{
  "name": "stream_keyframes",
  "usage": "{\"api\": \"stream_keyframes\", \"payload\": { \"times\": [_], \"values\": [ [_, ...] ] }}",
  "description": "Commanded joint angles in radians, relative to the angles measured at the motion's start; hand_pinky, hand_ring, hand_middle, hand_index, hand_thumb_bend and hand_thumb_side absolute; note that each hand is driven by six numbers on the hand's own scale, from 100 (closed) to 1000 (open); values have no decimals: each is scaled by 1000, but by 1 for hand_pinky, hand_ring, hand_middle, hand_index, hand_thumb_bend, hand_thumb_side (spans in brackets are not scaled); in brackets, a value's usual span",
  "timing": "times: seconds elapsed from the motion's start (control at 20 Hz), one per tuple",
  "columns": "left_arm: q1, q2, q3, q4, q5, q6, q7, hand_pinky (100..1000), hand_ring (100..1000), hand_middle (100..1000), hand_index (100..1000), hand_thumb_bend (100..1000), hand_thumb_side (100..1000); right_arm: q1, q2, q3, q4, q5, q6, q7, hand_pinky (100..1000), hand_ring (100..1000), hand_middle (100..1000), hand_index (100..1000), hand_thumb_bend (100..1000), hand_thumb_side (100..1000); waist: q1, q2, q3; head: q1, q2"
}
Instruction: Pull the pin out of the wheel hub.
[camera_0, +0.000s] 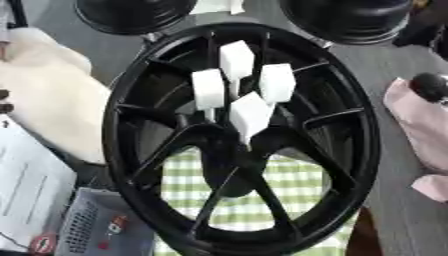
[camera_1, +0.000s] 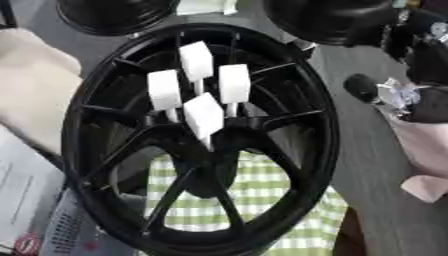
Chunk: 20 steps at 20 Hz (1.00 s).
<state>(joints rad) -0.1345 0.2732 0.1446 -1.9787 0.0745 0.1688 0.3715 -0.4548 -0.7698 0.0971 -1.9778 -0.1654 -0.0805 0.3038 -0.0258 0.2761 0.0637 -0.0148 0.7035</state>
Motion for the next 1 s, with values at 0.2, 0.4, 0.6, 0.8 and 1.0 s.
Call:
{"api": "stream_keyframes", "payload": {
  "times": [0.2,0.4,0.6,0.8,1.0],
  "values": [
    [-1,32,-6,-21,-2,7,-4,630,640,572,673,592,564,-126,-173,91,-21,34,-13,88,878,778,716,790,612,359,-4,-24,11,-23,11],
    [0,34,-13,-20,2,9,-11,630,639,572,672,592,564,-217,-265,147,-10,25,1,145,876,780,719,793,612,356,-9,-27,25,-37,16],
    [0,34,-12,-21,3,10,-12,630,639,572,672,592,564,-275,-287,152,17,-18,15,203,876,780,719,793,612,356,-8,-26,23,-36,15],
    [2,37,-19,-19,4,11,-16,631,639,572,671,591,565,-303,-282,154,42,-26,28,262,861,771,707,784,612,339,-17,-34,33,-50,23],
    [3,37,-27,-17,6,11,-26,631,640,572,671,588,565,-406,-200,244,143,34,89,331,861,768,702,780,617,329,-28,-44,48,-63,37]
  ]
}}
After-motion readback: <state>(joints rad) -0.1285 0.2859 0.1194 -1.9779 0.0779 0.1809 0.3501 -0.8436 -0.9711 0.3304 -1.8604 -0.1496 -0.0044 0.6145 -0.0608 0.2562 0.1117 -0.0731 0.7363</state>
